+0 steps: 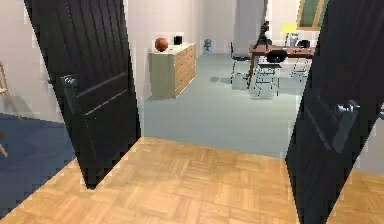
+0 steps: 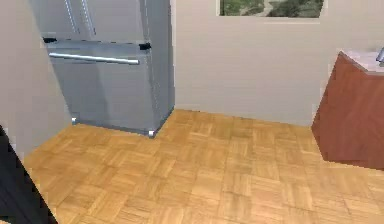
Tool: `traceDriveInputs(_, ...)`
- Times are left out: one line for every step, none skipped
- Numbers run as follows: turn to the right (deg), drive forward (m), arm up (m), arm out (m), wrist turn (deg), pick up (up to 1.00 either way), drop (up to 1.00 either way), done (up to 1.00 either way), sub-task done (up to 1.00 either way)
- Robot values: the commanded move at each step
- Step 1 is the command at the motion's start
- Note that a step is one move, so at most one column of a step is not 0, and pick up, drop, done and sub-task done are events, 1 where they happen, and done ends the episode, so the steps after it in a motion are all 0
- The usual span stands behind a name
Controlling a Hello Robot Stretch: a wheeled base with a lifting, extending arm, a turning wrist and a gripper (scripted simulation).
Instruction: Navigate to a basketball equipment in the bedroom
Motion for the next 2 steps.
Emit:
traceDriveInputs(0.0,1.0,0.0,0.0,0.0,0.0,0.0,0.0,0.0)
traceDriveInputs(0.0,1.0,0.0,0.0,0.0,0.0,0.0,0.0,0.0)
